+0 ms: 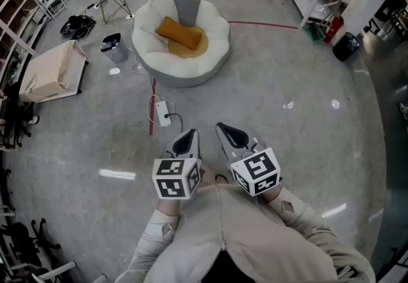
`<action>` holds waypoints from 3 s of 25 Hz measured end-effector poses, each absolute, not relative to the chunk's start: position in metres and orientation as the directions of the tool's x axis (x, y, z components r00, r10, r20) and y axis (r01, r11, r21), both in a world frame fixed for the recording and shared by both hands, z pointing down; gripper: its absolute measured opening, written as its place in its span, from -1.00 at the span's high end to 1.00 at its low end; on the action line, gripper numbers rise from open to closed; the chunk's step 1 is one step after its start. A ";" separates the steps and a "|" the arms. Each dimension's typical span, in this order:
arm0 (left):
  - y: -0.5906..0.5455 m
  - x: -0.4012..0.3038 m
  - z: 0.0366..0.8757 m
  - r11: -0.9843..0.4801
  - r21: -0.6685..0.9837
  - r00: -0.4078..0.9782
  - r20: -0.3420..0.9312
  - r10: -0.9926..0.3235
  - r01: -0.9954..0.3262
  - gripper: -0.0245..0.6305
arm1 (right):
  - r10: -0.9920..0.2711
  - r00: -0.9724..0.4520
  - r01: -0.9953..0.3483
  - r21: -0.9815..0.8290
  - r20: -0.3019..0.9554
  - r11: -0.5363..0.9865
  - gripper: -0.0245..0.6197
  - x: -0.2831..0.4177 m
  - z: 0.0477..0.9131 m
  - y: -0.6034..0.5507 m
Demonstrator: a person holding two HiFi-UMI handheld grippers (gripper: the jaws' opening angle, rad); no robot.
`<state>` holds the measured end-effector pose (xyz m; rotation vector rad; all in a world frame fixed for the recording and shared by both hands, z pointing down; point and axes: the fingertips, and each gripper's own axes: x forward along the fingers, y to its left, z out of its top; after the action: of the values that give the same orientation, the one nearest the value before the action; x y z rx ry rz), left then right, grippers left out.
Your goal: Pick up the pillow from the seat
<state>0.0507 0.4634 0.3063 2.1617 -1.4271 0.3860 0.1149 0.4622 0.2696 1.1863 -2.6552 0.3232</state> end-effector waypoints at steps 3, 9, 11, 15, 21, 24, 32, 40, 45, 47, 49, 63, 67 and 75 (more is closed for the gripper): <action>0.465 0.050 0.305 -0.307 0.264 0.402 0.498 -0.768 -0.914 0.91 | -0.704 -0.652 -0.751 -0.111 0.282 0.652 0.93 0.115 0.269 0.464; 0.470 0.051 0.308 -0.285 0.271 0.388 0.504 -0.772 -0.919 0.91 | -0.689 -0.670 -0.739 -0.163 0.277 0.654 0.93 0.118 0.271 0.466; 0.472 0.052 0.311 -0.278 0.274 0.383 0.506 -0.772 -0.921 0.91 | -0.691 -0.668 -0.743 -0.182 0.276 0.645 0.93 0.122 0.274 0.466; 0.476 0.053 0.313 -0.269 0.276 0.378 0.509 -0.773 -0.923 0.91 | -0.700 -0.653 -0.757 -0.200 0.289 0.622 0.93 0.127 0.279 0.468; 0.480 0.048 0.318 -0.248 0.279 0.364 0.521 -0.772 -0.928 0.91 | -0.671 -0.672 -0.739 -0.225 0.314 0.635 0.93 0.122 0.286 0.469; 0.473 0.046 0.321 -0.238 0.283 0.358 0.526 -0.771 -0.929 0.91 | -0.660 -0.678 -0.733 -0.229 0.324 0.640 0.93 0.121 0.289 0.464; 0.437 0.039 0.322 -0.239 0.286 0.360 0.522 -0.773 -0.928 0.91 | -0.657 -0.675 -0.734 -0.213 0.336 0.645 0.93 0.116 0.293 0.435; 0.380 0.023 0.322 -0.229 0.295 0.359 0.529 -0.769 -0.927 0.91 | -0.645 -0.681 -0.727 -0.210 0.347 0.654 0.93 0.098 0.295 0.383; 0.337 0.010 0.329 -0.234 0.298 0.365 0.534 -0.763 -0.926 0.91 | -0.641 -0.681 -0.725 -0.205 0.353 0.658 0.93 0.084 0.299 0.339; 0.320 0.005 0.329 -0.233 0.301 0.366 0.536 -0.761 -0.925 0.91 | -0.642 -0.680 -0.726 -0.209 0.354 0.655 0.93 0.080 0.297 0.322; 0.302 0.001 0.326 -0.234 0.303 0.368 0.535 -0.760 -0.924 0.91 | -0.646 -0.675 -0.732 -0.211 0.355 0.648 0.93 0.077 0.295 0.304; 0.175 -0.049 0.318 -0.264 0.292 0.387 0.545 -0.744 -0.919 0.91 | -0.669 -0.655 -0.753 -0.222 0.352 0.620 0.93 0.028 0.287 0.177; 0.145 -0.064 0.321 -0.269 0.293 0.392 0.550 -0.738 -0.917 0.91 | -0.666 -0.659 -0.750 -0.231 0.351 0.620 0.93 0.011 0.289 0.148; 0.091 -0.086 0.328 -0.285 0.294 0.406 0.551 -0.729 -0.912 0.91 | -0.677 -0.643 -0.763 -0.222 0.357 0.607 0.93 -0.008 0.293 0.098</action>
<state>-0.0861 0.0906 0.3277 2.0954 -1.3913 0.4189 -0.0079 0.0976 0.2925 1.1848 -2.5972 0.5238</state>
